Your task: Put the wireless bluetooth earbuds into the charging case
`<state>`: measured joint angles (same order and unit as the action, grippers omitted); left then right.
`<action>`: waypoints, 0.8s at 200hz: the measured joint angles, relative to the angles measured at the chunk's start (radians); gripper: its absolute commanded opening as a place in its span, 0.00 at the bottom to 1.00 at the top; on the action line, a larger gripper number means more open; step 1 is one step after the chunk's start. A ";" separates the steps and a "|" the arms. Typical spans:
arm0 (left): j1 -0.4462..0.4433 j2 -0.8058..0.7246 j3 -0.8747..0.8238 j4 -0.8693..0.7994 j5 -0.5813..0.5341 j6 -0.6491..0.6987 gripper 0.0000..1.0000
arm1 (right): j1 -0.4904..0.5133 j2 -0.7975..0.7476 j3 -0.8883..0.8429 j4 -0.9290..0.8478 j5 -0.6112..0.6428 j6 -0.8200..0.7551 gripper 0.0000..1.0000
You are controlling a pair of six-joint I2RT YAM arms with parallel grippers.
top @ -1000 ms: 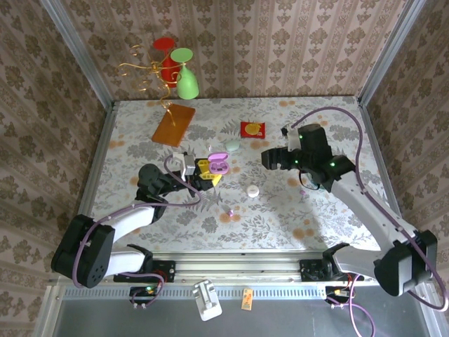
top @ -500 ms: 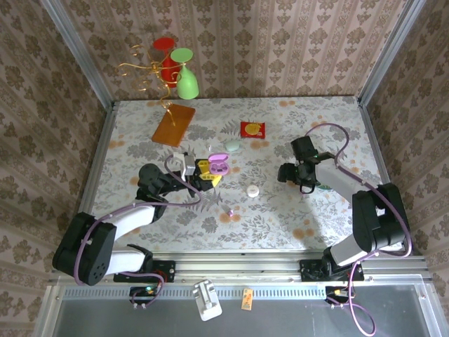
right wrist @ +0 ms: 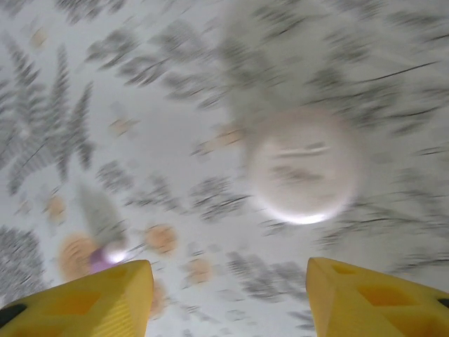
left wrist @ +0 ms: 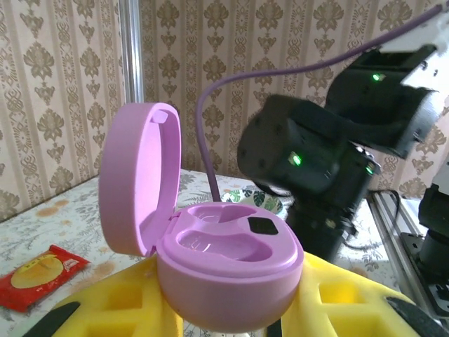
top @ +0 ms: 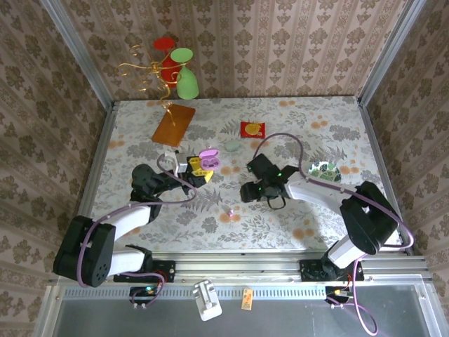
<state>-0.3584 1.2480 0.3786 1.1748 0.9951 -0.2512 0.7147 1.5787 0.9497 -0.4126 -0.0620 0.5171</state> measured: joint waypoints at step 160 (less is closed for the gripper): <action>0.007 -0.066 -0.005 -0.038 -0.023 0.008 0.26 | 0.151 0.211 0.098 0.008 -0.071 0.084 0.38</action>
<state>-0.3515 1.1824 0.3740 1.1370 0.9722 -0.2428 0.8654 1.7893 1.0477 -0.4046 -0.1329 0.6014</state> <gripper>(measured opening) 0.332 0.373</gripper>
